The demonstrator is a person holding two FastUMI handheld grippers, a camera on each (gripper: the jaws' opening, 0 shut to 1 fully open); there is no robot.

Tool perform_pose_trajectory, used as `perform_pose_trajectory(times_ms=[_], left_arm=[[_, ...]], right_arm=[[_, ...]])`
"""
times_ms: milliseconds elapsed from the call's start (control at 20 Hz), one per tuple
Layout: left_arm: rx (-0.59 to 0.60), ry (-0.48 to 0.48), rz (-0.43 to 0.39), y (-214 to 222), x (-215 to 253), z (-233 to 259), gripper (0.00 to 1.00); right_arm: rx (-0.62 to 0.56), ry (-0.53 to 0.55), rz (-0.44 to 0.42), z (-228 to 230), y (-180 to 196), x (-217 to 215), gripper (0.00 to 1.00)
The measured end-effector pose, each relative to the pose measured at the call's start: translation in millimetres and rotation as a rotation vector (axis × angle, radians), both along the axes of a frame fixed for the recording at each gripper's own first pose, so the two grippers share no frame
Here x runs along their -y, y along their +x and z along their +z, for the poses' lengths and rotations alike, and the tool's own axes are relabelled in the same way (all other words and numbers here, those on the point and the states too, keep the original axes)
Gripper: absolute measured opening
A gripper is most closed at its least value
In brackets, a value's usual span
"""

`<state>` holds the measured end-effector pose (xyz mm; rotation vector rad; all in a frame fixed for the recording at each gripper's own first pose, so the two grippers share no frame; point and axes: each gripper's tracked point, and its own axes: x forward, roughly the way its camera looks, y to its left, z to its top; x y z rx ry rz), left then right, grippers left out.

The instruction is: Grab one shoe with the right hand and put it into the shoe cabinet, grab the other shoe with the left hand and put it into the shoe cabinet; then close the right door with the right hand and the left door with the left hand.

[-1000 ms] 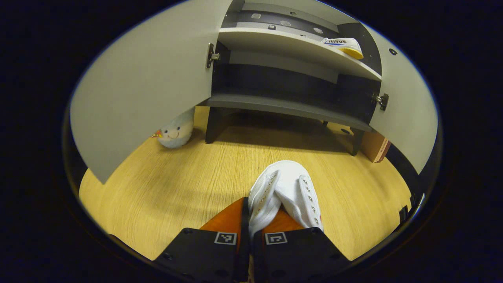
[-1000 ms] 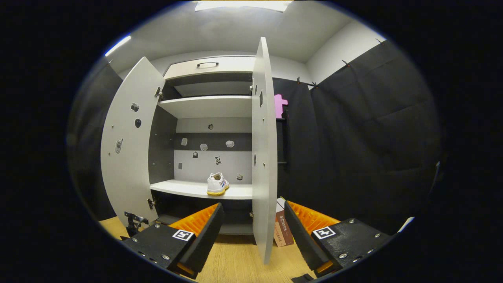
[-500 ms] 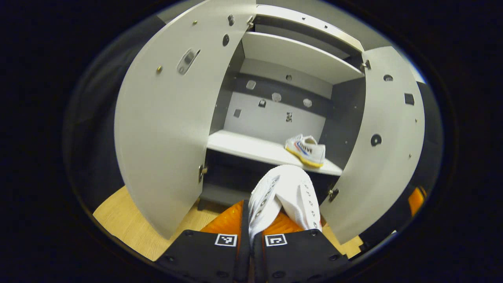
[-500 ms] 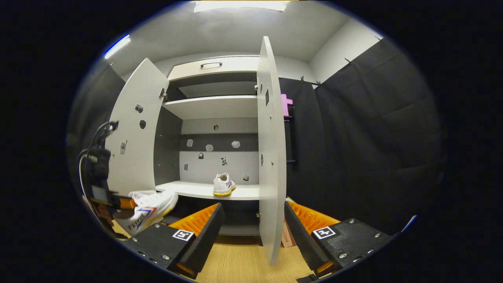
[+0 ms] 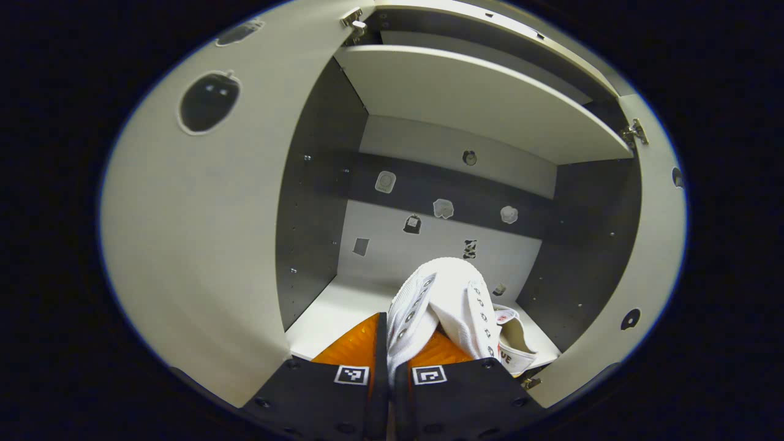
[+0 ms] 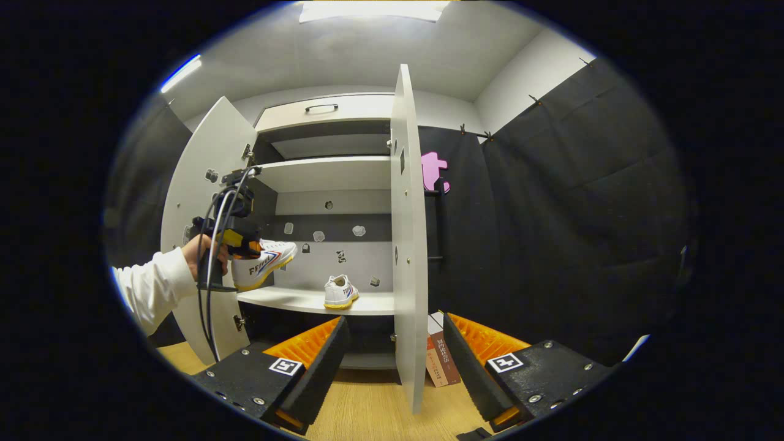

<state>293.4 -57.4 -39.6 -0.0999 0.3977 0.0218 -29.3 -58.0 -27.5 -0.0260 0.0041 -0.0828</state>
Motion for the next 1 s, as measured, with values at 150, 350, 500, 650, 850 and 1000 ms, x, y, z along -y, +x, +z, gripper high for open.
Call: perform_pose_trajectory(times_ms=[150, 350, 500, 650, 850, 1000], left_arm=[[-0.109, 0.004, 0.030, 37.0, 2.6, -44.0, 0.11], [-0.160, 0.064, 0.063, 63.6, -2.1, -79.3, 0.12], [-0.194, 0.068, 0.065, 65.8, 2.5, -92.6, 0.12], [-0.220, 0.074, 0.069, 71.4, 2.7, -102.3, 0.12], [-0.269, 0.101, 0.084, 78.5, -2.6, -118.5, 0.12], [-0.279, 0.095, 0.093, 80.7, -2.7, -123.6, 0.12]], right_arm=[[0.005, -0.025, -0.016, 4.8, -2.1, 4.6, 0.94], [-0.004, -0.038, -0.049, 1.8, -9.3, 10.8, 0.94], [-0.028, -0.025, -0.060, -5.1, -13.2, 12.7, 0.94], [-0.050, -0.010, -0.063, -11.4, -15.0, 12.6, 0.98], [-0.058, -0.026, -0.060, -11.6, -17.2, 15.5, 0.97], [-0.068, -0.031, -0.059, -14.1, -14.7, 18.8, 0.94]])
